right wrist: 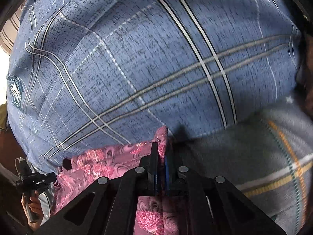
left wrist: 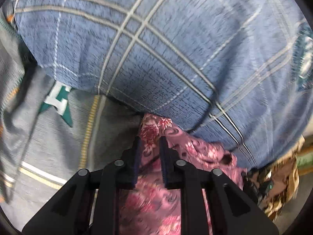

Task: Fold small clothes

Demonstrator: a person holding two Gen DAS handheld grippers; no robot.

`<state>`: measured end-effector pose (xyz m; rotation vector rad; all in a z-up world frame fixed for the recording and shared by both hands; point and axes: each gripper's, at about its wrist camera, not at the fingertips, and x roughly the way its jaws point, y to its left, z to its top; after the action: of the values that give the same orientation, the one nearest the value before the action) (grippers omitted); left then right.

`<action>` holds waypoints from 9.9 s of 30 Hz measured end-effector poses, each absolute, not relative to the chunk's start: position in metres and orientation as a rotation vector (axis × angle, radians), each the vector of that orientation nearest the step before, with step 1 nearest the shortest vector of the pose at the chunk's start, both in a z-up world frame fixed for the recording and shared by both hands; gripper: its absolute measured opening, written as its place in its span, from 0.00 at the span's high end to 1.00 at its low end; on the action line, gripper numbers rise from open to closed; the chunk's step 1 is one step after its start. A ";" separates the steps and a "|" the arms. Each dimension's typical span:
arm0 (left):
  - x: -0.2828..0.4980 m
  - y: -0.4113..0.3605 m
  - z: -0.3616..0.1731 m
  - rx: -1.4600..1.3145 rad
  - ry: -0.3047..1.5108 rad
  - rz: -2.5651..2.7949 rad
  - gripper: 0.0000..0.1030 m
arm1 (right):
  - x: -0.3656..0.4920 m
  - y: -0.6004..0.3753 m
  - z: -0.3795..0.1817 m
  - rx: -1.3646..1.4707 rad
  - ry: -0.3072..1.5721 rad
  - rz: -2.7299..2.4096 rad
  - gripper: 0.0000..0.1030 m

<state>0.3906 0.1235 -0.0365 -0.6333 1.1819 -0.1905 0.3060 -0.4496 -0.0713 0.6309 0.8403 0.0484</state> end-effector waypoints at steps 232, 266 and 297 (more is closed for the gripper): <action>0.315 -0.313 -0.010 -0.005 1.354 -0.487 0.62 | 0.103 -0.372 -0.068 0.691 0.585 0.181 0.90; 0.324 -0.154 0.004 -0.355 1.210 -0.414 0.39 | 0.284 -0.422 -0.032 0.531 0.786 0.256 0.95; 0.191 -0.171 -0.017 -0.152 1.255 -0.311 0.39 | 0.149 -0.423 -0.066 0.450 0.934 0.192 0.84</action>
<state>0.1910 -0.1711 -0.0171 -0.1517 1.2549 -0.3107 0.1490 -0.4229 -0.0656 0.4501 0.9344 0.1919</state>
